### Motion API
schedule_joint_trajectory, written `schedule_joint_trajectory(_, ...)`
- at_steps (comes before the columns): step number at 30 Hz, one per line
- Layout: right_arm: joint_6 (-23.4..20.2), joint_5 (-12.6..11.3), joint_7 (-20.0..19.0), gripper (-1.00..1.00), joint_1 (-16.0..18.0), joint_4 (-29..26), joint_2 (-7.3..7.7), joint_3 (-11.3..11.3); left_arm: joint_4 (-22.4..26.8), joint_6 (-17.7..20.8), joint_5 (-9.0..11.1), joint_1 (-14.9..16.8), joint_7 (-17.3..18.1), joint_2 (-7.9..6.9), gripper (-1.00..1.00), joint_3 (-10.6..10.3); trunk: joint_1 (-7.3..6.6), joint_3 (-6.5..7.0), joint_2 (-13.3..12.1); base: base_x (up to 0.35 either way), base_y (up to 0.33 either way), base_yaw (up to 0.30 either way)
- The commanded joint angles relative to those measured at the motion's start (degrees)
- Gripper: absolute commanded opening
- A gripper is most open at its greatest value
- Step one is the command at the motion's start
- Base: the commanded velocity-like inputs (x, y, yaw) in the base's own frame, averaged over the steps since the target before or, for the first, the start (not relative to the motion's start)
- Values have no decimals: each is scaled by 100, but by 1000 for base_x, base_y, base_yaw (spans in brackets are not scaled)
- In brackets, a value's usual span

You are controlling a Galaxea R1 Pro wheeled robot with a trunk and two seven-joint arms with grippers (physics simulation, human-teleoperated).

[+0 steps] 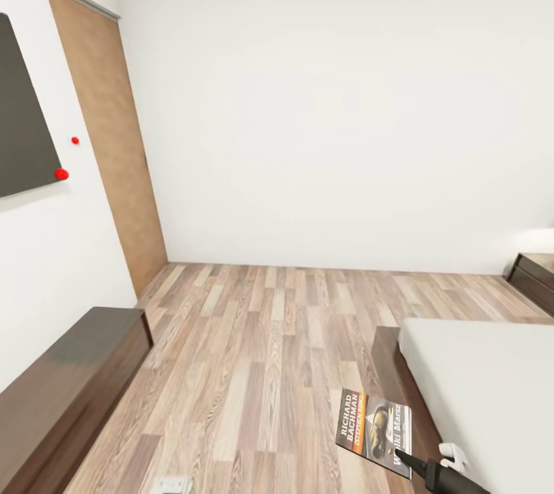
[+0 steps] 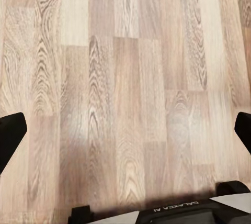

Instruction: In the bedroom, move the book from the bed onto either nightstand, and place the two sandals side by side next to the bed.

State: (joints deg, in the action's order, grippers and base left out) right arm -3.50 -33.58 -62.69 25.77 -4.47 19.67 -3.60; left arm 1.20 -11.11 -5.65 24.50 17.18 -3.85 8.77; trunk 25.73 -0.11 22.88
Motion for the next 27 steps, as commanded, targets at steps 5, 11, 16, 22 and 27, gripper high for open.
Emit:
schedule_joint_trajectory(5,-36,-61,-15,-100,3,-1,2,-10,-6,-22,-59,2,13,-1,100,47,5,-2,4,330,0,0)
schedule_joint_trajectory(11,-36,-61,-15,-100,2,-1,2,-10,-6,-22,-59,2,13,-1,100,51,5,-2,4,330,0,0)
schedule_joint_trajectory(16,-36,-61,-15,-100,2,-1,2,-10,-6,-22,-59,2,13,-1,100,51,5,-2,4,330,0,0)
schedule_joint_trajectory(22,-36,-61,-15,-100,4,-1,2,-10,-6,-22,-59,2,13,-1,100,52,5,-2,4,330,0,0)
schedule_joint_trajectory(27,-36,-61,-15,-100,3,-1,2,-10,-6,-16,-58,2,13,-1,100,51,5,-2,4,330,0,0)
